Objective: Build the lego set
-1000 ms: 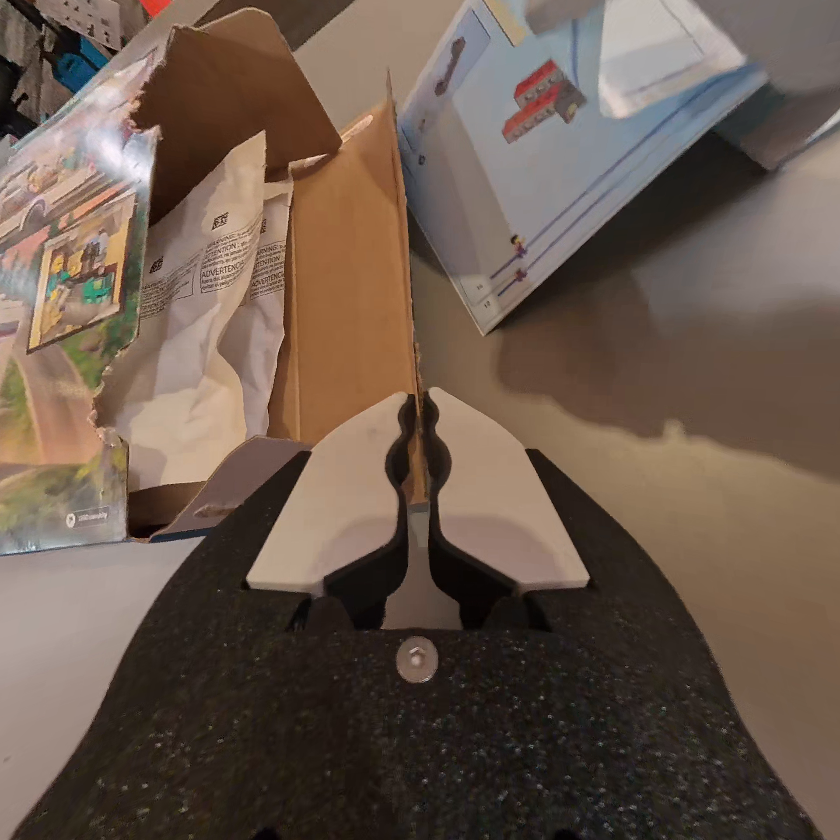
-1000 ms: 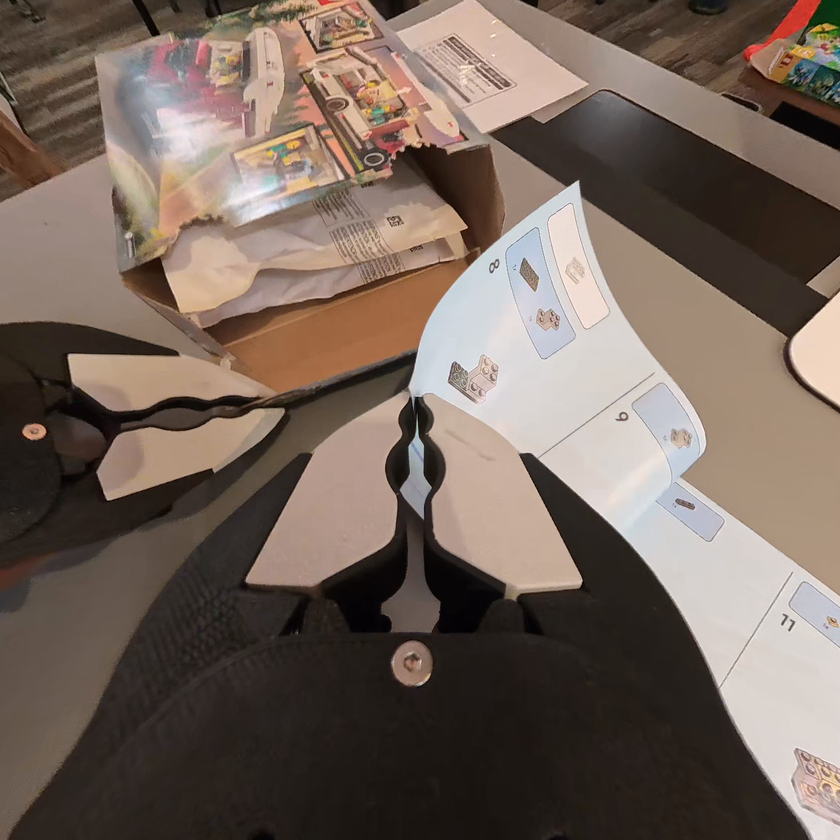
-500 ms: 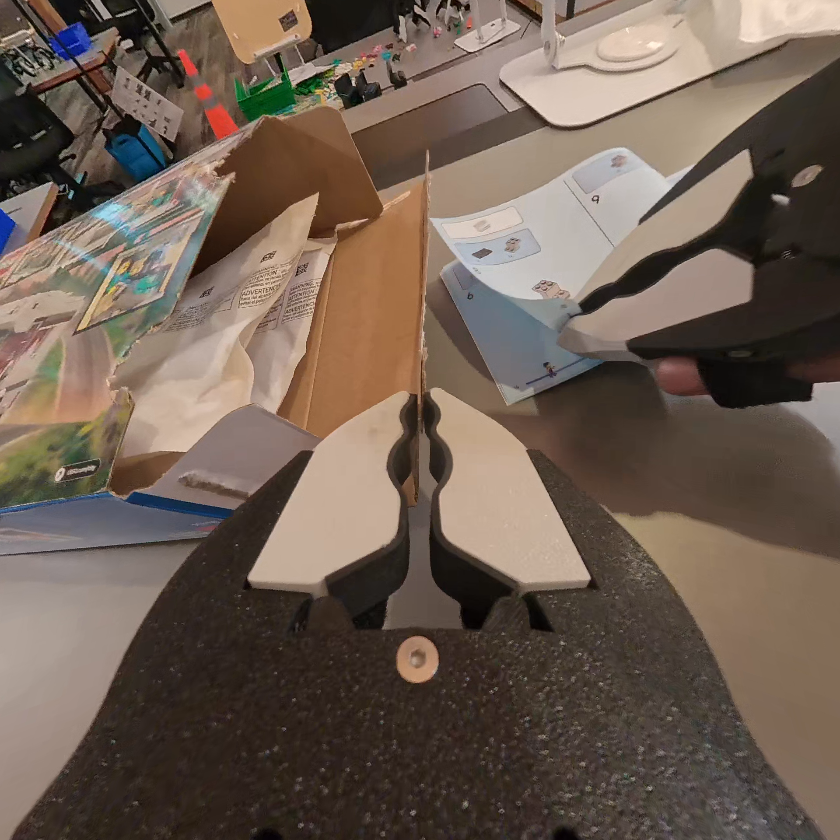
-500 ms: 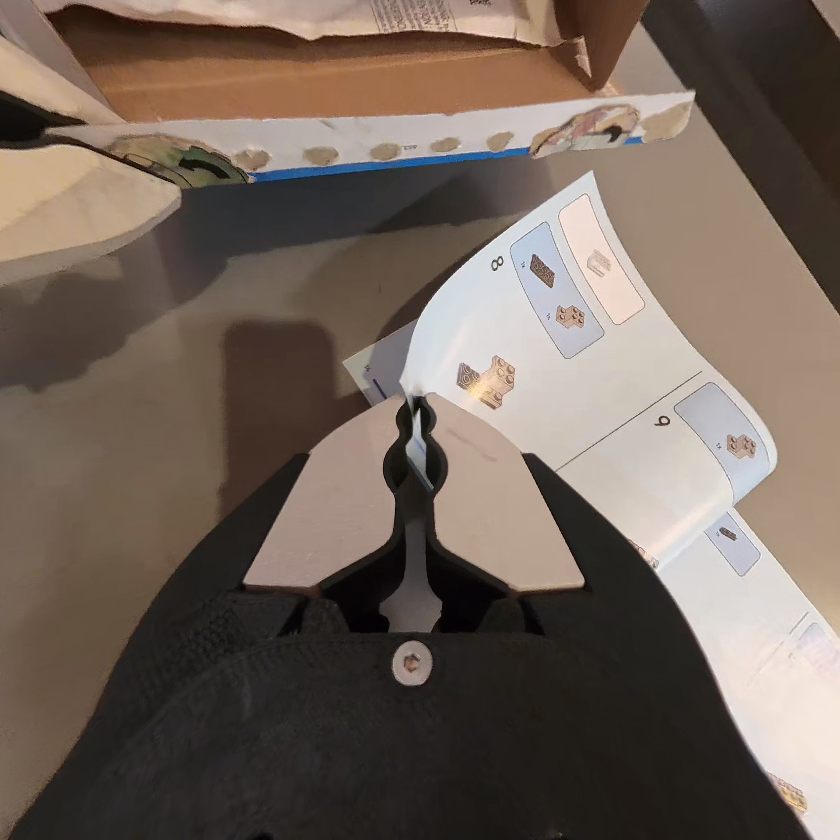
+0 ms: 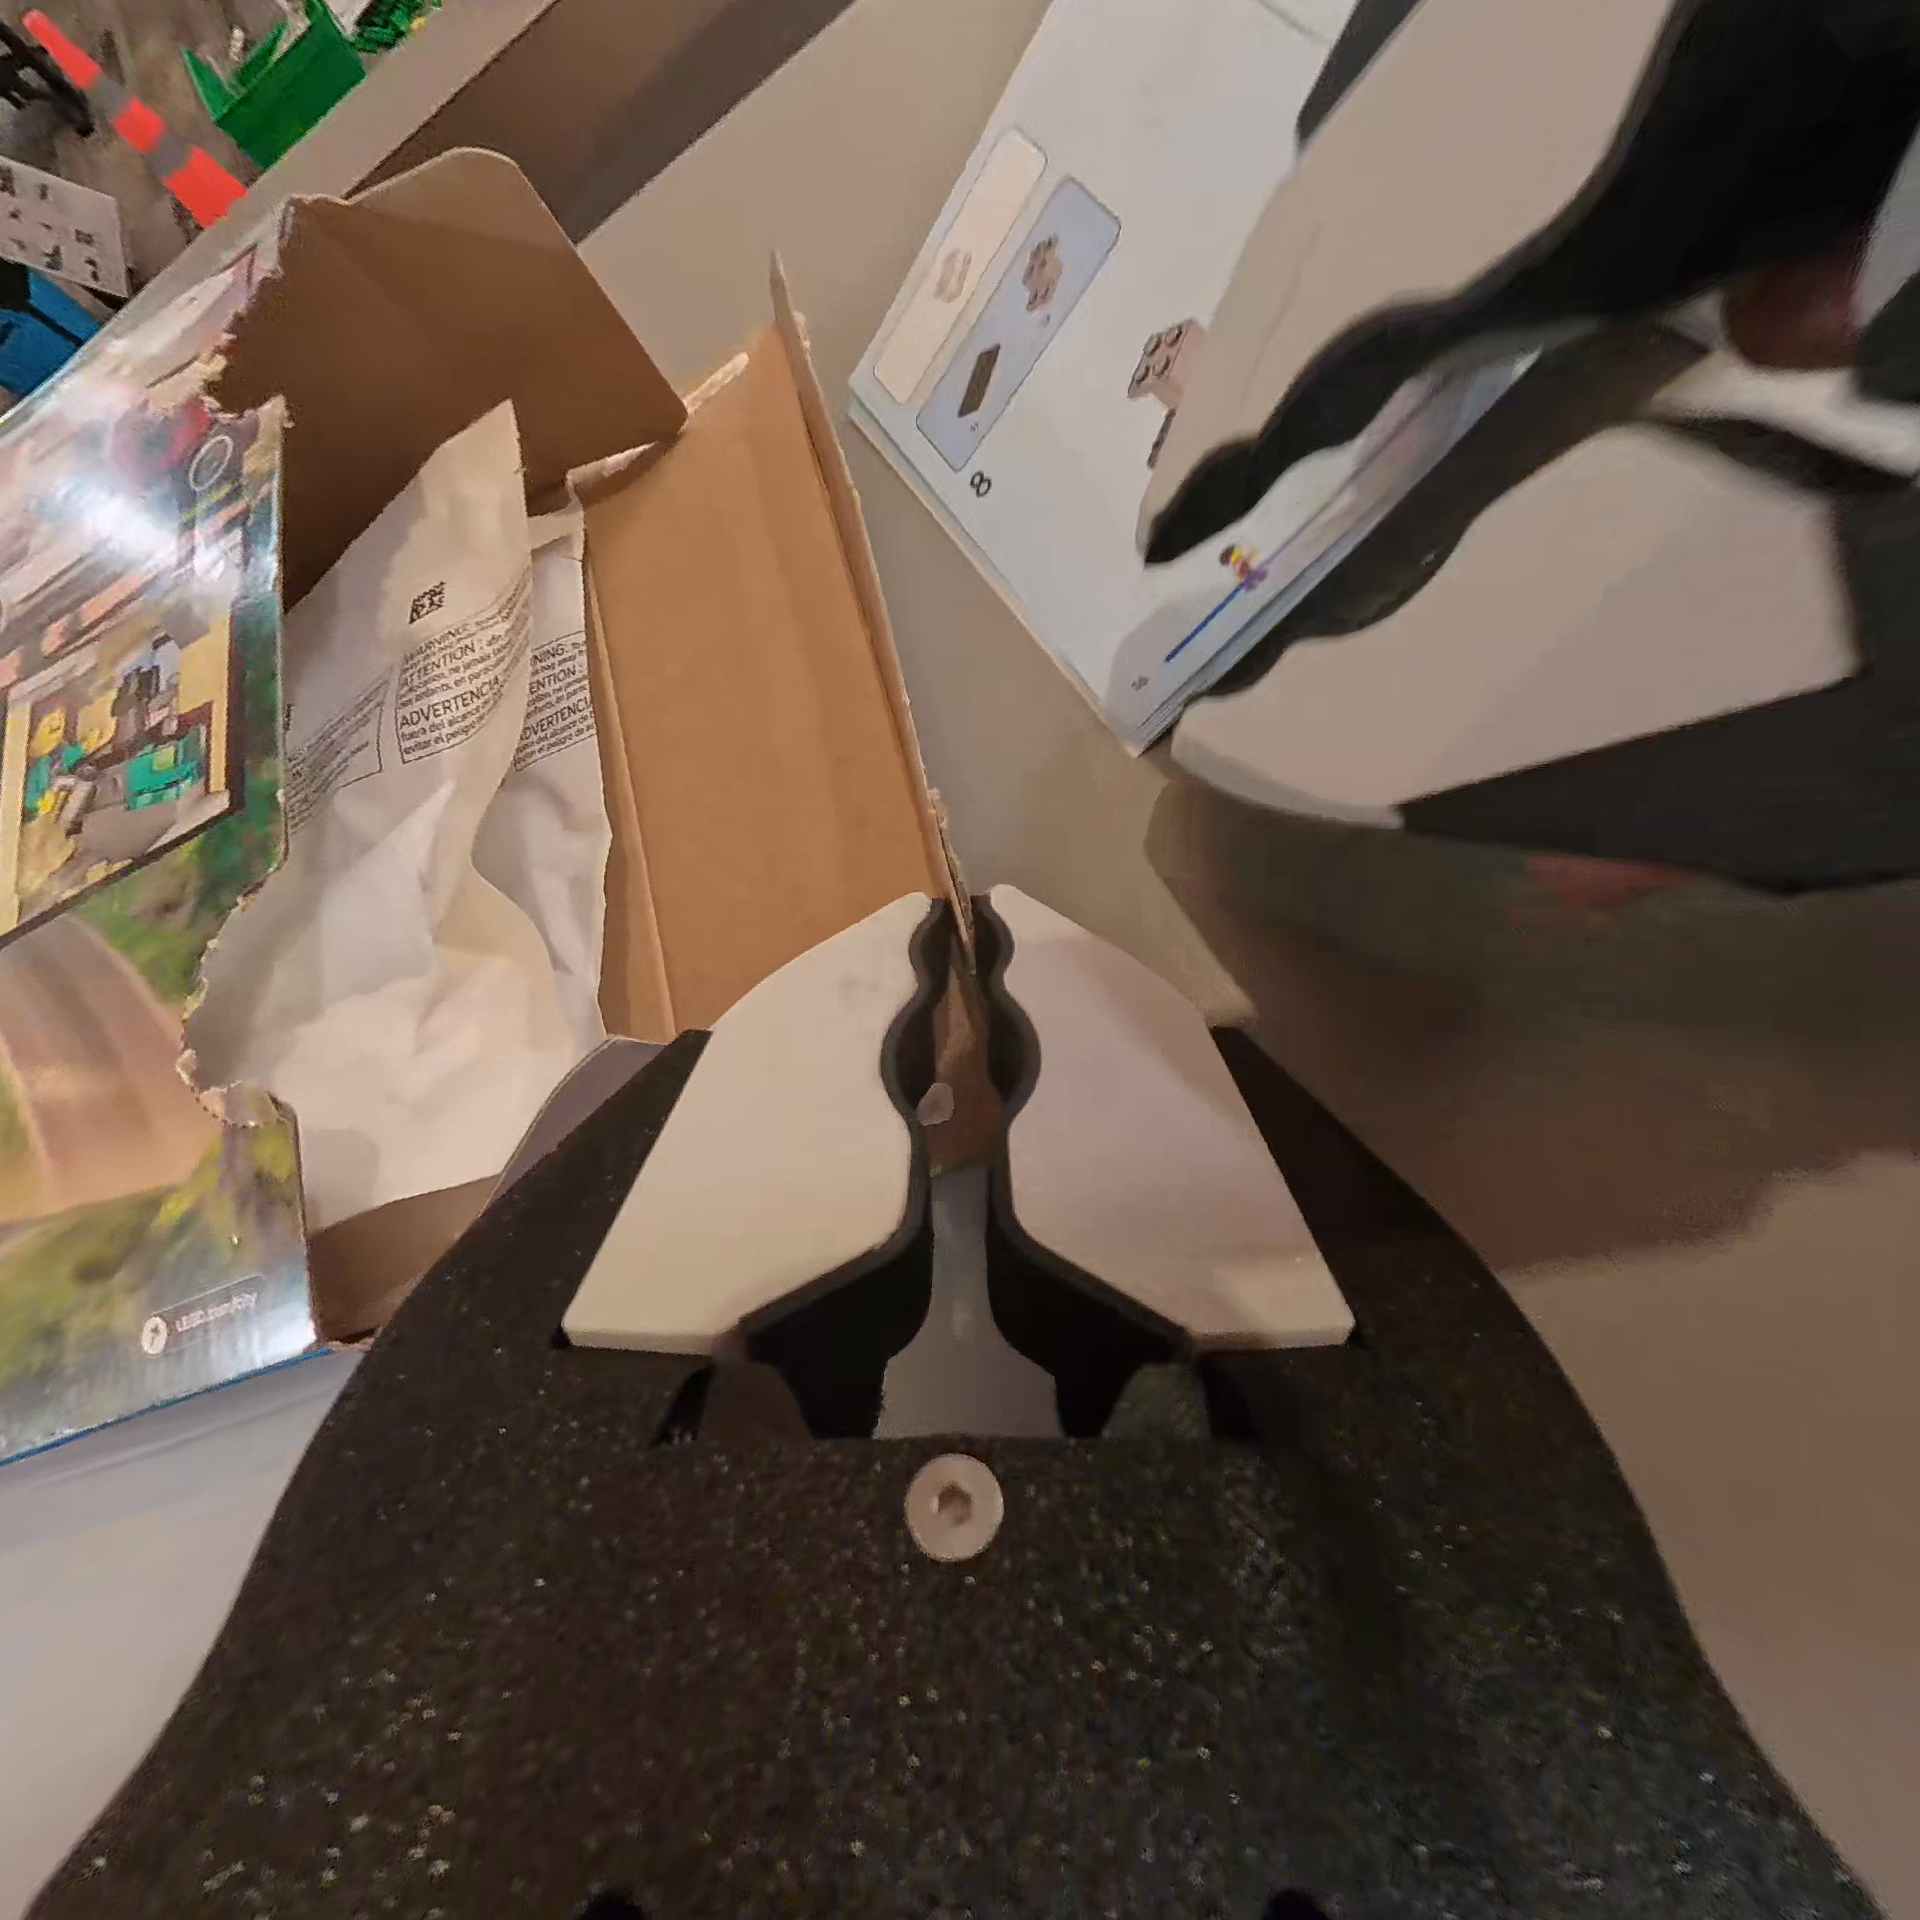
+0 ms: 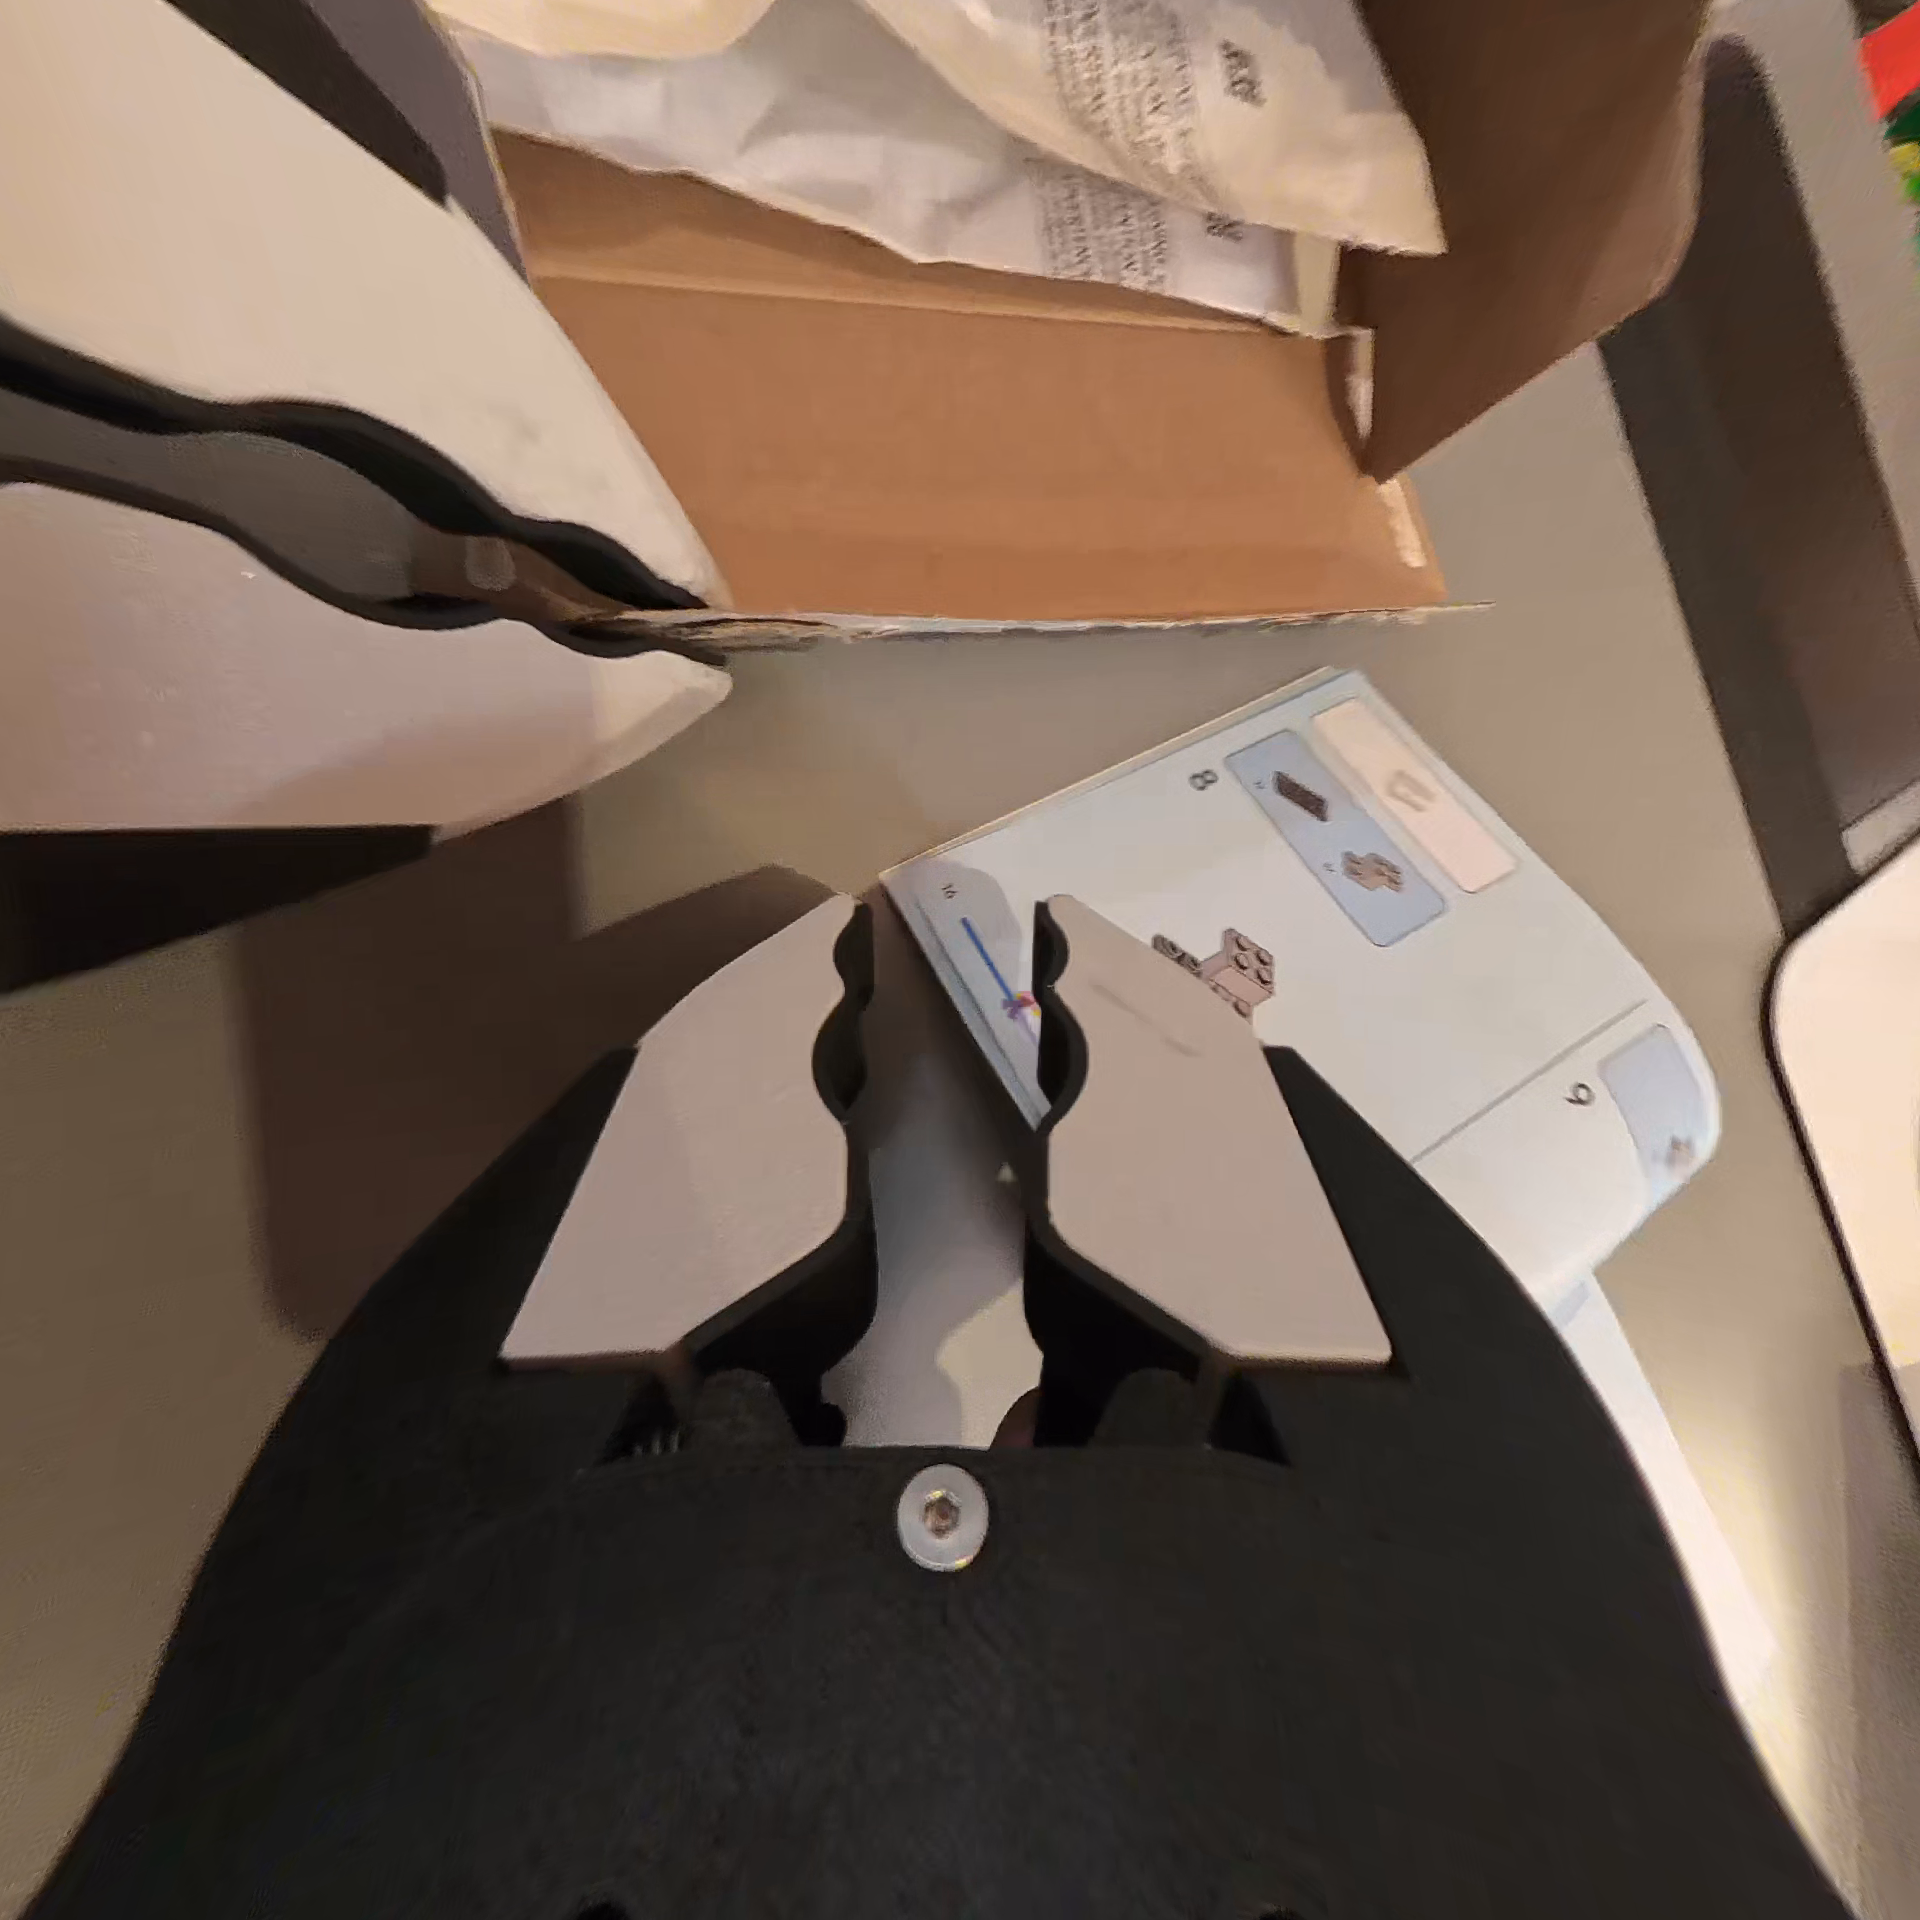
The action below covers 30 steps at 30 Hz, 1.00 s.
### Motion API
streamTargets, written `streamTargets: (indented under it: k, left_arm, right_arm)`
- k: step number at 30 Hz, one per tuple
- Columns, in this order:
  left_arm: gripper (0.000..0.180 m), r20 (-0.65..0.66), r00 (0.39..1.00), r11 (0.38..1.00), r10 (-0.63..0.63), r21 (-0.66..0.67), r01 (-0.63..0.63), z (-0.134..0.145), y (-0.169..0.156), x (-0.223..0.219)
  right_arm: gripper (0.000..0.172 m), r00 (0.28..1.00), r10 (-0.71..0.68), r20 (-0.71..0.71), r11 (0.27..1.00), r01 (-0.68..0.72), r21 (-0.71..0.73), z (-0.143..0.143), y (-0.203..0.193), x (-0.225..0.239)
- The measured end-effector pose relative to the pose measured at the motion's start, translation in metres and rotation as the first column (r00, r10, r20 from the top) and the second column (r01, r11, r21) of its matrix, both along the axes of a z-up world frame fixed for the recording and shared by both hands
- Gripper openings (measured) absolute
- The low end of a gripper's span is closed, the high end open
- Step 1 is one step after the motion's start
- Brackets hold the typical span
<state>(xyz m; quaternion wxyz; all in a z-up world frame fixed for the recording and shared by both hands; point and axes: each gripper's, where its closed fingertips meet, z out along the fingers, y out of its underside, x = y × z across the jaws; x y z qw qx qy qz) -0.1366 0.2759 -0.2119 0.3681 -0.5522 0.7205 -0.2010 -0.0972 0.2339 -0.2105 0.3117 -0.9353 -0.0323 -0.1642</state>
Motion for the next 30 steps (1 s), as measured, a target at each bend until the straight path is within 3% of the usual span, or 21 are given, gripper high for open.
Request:
streamTargets:
  k: [7, 17, 25, 30]
  left_arm:
    - [0.004, 0.030, 0.997, 0.997, -0.071, -0.007, 0.071, 0.002, -0.002, 0.004]
    - [0.006, 0.065, 0.970, 0.970, -0.235, -0.043, 0.238, 0.002, -0.029, 0.013]
    - [0.012, -0.050, 0.968, 0.962, -0.246, -0.137, 0.238, -0.012, -0.031, 0.011]
    - [0.017, -0.045, 0.970, 0.963, -0.239, -0.136, 0.231, -0.011, -0.032, 0.010]
  right_arm:
    - [0.028, 0.990, -0.012, -0.140, 0.985, 0.036, 0.170, 0.021, -0.010, 0.000]
    - [0.029, 0.982, 0.027, -0.185, 0.979, 0.012, 0.206, 0.021, -0.015, -0.009]
    - [0.029, 0.978, 0.047, -0.206, 0.972, 0.003, 0.236, 0.021, -0.014, -0.013]
    - [0.031, 0.971, 0.077, -0.226, 0.959, -0.010, 0.285, 0.030, -0.015, -0.019]
